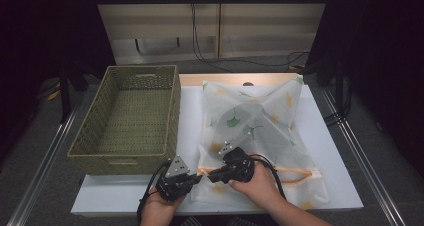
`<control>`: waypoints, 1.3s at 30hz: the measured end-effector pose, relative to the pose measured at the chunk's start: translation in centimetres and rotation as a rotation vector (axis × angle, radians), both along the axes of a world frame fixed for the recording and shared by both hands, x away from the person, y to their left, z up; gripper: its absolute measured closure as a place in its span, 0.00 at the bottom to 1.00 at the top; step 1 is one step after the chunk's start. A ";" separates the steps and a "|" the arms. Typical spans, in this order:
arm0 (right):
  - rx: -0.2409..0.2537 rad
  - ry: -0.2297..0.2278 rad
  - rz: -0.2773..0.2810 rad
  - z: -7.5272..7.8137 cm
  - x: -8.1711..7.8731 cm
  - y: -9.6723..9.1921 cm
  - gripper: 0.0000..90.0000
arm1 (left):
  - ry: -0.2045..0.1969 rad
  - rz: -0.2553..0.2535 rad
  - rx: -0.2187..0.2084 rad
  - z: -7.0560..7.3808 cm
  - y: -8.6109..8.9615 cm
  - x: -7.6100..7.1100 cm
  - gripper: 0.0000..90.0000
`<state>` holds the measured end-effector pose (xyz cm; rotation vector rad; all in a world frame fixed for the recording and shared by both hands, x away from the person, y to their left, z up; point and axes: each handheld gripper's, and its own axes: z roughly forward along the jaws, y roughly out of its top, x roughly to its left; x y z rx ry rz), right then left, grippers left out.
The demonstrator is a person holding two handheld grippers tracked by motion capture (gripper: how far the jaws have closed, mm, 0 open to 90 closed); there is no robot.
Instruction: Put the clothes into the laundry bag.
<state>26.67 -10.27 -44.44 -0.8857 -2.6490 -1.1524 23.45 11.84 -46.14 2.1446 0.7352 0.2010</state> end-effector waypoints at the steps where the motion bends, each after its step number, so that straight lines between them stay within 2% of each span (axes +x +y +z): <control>1: -0.007 0.003 -0.002 0.0 0.0 0.1 0.89 | 0.000 0.000 0.000 0.0 0.0 0.0 1.00; 5: -0.016 -0.003 -0.005 -0.3 0.2 0.7 0.88 | -0.003 -0.009 0.015 0.1 -0.1 0.0 1.00; 6: -0.020 0.005 -0.009 -0.3 0.2 0.7 0.90 | -0.008 -0.012 -0.005 0.0 -0.1 0.0 1.00; 7: -0.016 0.000 -0.008 -0.3 0.3 0.8 0.93 | -0.006 -0.015 0.017 0.1 -0.1 0.0 1.00; 10: -0.017 -0.004 -0.014 -0.1 0.3 0.6 0.94 | 0.000 -0.010 0.017 0.1 -0.1 0.0 1.00; 13: -0.001 -0.005 -0.014 0.1 0.4 0.3 0.94 | 0.004 -0.015 0.007 -0.1 -0.1 0.0 1.00; 14: 0.004 -0.002 -0.019 0.1 0.4 0.2 0.93 | 0.001 -0.015 0.018 0.0 -0.1 0.0 1.00; 17: 0.033 0.021 -0.034 0.2 0.7 -0.1 0.92 | 0.004 -0.016 0.023 -0.1 -0.2 0.0 1.00; 19: 0.045 0.021 -0.037 0.1 0.9 -0.2 0.91 | -0.001 -0.022 0.033 -0.1 -0.3 -0.1 1.00; 22: 0.083 0.050 -0.038 -0.1 1.2 -0.4 0.90 | -0.004 -0.028 0.046 -0.1 -0.4 -0.1 1.00; 24: 0.085 0.060 -0.046 -0.1 1.3 -0.4 0.90 | -0.008 -0.025 0.035 -0.3 -0.6 -0.2 1.00; 25: 0.087 0.059 -0.045 -0.1 1.3 -0.4 0.89 | -0.011 -0.032 0.044 -0.2 -0.6 -0.2 1.00; 26: 0.099 0.065 -0.040 -0.2 1.4 -0.4 0.89 | -0.008 -0.017 0.024 -0.3 -0.7 -0.2 1.00; 27: 0.104 0.078 -0.041 -0.2 1.4 -0.3 0.88 | -0.008 -0.027 0.039 -0.3 -0.6 -0.2 1.00; 30: 0.121 0.115 -0.053 -0.4 1.6 -0.5 0.85 | -0.005 -0.029 0.048 -0.2 -0.5 -0.2 1.00; 33: 0.128 0.132 -0.077 -0.3 1.9 -0.9 0.81 | -0.015 -0.025 0.024 -0.3 -0.4 -0.2 1.00; 35: 0.127 0.144 -0.070 -0.4 2.1 -1.0 0.79 | -0.014 -0.019 0.020 -0.3 -0.4 -0.2 1.00; 36: 0.126 0.152 -0.072 -0.5 2.0 -1.0 0.79 | -0.011 -0.022 0.040 -0.2 -0.3 -0.2 1.00; 39: 0.120 0.157 -0.056 -0.7 1.8 -1.0 0.79 | -0.007 -0.020 0.035 -0.2 -0.4 -0.2 1.00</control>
